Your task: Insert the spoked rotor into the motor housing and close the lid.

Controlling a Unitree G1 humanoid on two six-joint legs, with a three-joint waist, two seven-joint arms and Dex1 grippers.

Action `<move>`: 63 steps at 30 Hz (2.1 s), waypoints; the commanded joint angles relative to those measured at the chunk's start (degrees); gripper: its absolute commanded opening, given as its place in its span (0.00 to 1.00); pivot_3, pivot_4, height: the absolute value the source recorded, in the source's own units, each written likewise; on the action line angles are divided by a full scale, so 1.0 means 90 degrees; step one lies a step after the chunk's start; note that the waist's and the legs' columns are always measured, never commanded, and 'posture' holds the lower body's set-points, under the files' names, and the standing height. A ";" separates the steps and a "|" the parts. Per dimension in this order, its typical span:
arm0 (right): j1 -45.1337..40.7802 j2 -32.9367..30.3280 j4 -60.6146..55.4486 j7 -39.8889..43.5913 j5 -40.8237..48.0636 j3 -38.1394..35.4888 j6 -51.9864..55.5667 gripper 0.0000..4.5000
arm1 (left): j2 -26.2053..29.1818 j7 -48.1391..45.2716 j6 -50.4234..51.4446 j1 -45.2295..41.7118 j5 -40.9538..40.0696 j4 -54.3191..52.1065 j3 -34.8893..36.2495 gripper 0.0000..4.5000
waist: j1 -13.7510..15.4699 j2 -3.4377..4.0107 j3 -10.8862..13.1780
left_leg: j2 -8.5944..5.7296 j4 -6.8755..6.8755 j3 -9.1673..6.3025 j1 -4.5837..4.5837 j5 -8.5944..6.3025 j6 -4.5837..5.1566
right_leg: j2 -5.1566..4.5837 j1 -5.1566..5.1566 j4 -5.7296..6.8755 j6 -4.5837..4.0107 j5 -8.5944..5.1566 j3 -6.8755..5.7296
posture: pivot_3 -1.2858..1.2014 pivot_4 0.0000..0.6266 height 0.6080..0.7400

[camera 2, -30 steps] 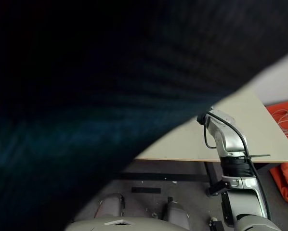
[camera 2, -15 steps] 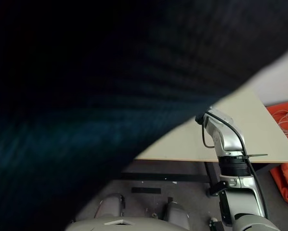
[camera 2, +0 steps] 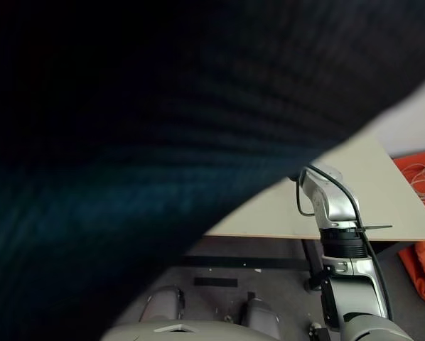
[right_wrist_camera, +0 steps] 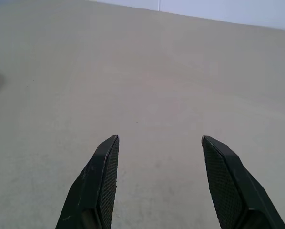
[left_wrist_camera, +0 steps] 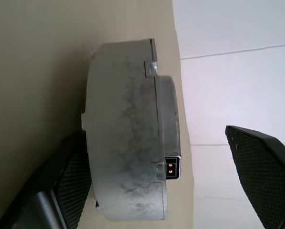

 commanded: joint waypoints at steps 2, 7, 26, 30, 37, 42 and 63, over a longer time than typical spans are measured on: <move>-0.0192 0.0017 -0.0100 -0.0020 0.0056 -0.0187 -0.0034 0.69 | -0.0066 -0.0032 0.0596 0.0108 -0.0264 -0.0737 -0.0118 0.99 | -0.0001 0.0000 0.0000 | 0.0000 0.0000 0.0000 -0.0001 -0.0002 0.0004 | -0.0001 0.0000 -0.0001 0.0000 0.0000 0.0000 | 0.52 0.00 1.00; -0.0207 0.0012 -0.0058 -0.0019 0.0042 -0.0194 -0.0041 0.69 | -0.0179 0.0034 0.0907 0.0421 -0.0224 -0.1241 -0.0297 0.99 | -0.0016 0.0000 0.0000 | -0.0001 0.0000 0.0001 0.0000 -0.0003 0.0004 | 0.0000 0.0000 -0.0001 0.0002 -0.0001 0.0000 | 0.52 0.00 1.00; -0.0241 0.0051 0.0069 -0.0056 -0.0040 -0.0158 -0.0063 0.69 | -0.0522 -0.0541 0.2865 0.1125 -0.0265 -0.3312 -0.1879 0.99 | -0.0030 0.0001 -0.0001 | -0.0001 -0.0004 0.0003 0.0001 -0.0008 0.0012 | -0.0006 -0.0001 -0.0008 0.0038 -0.0022 0.0001 | 0.52 0.00 1.00; -0.0163 0.0014 0.0032 -0.0016 -0.0019 -0.0172 -0.0044 0.69 | -0.0355 -0.1110 0.2422 0.1179 0.0194 -0.3932 -0.2614 0.99 | -0.0041 0.0003 -0.0001 | 0.0000 -0.0011 0.0005 0.0003 -0.0007 0.0011 | -0.0001 -0.0004 -0.0008 0.0038 -0.0023 0.0002 | 0.52 0.00 1.00; 0.0383 -0.0171 -0.0117 0.0286 -0.0043 -0.0075 -0.0032 0.69 | 0.0054 -0.2233 0.1290 0.1362 0.1137 -0.4458 -0.3625 0.99 | -0.0050 0.0004 0.0000 | -0.0001 -0.0019 0.0008 0.0001 -0.0007 0.0012 | -0.0004 -0.0004 -0.0017 0.0041 -0.0025 0.0006 | 0.52 0.00 1.00; 0.0811 -0.0220 -0.0242 0.0510 -0.0033 -0.0161 -0.0505 0.69 | 0.0310 -0.2828 0.0267 0.1550 0.1937 -0.4598 -0.4202 0.99 | -0.0071 0.0004 0.0000 | 0.0000 -0.0023 0.0009 0.0001 -0.0007 0.0012 | -0.0003 -0.0008 -0.0017 0.0042 -0.0025 0.0006 | 0.52 0.00 1.00; 0.1254 0.0265 0.0186 0.0841 -0.0339 -0.0023 -0.2579 0.69 | 0.0157 -0.3538 -0.1707 0.2233 0.2868 -0.4642 -0.4572 0.99 | -0.0185 0.0007 -0.0001 | 0.0002 -0.0024 0.0013 0.0006 -0.0008 0.0014 | -0.0003 -0.0009 -0.0016 0.0045 -0.0028 0.0008 | 0.52 0.00 1.00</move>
